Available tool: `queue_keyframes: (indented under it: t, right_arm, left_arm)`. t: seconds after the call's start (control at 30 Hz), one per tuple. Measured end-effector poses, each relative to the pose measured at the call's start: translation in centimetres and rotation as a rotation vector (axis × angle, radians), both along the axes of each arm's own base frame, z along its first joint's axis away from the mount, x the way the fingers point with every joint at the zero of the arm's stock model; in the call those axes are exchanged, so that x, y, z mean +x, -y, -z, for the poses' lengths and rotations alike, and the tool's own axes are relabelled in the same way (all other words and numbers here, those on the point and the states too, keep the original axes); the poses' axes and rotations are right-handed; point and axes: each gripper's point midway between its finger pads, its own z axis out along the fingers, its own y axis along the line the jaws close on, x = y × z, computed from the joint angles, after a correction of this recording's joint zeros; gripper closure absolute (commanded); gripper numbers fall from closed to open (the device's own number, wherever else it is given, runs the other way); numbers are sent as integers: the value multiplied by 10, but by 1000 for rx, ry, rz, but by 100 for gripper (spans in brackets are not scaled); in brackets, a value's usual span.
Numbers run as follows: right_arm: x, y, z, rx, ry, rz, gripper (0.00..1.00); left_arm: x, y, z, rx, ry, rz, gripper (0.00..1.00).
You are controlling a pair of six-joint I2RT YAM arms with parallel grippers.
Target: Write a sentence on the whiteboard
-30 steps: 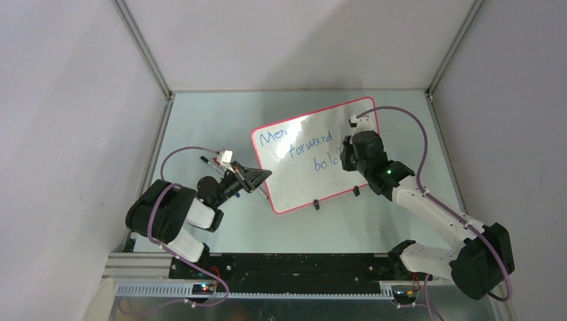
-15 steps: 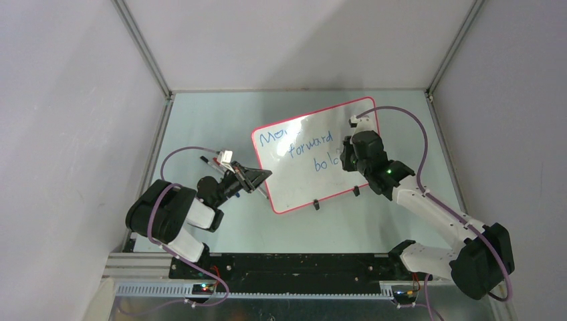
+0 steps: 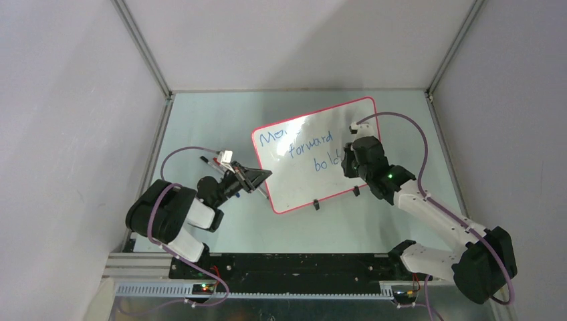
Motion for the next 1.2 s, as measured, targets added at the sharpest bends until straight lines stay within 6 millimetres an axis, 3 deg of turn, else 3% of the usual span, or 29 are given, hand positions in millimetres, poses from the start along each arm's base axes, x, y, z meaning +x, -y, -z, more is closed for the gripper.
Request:
queue_keyframes:
  t: [0.63, 1.2]
  right_arm:
    - [-11, 1, 11, -7, -21, -11, 100]
    - [-7, 13, -11, 26, 34, 25, 100]
  left_arm:
    - [0, 0, 0, 0, 0, 0, 100]
    - [0, 0, 0, 0, 0, 0, 100]
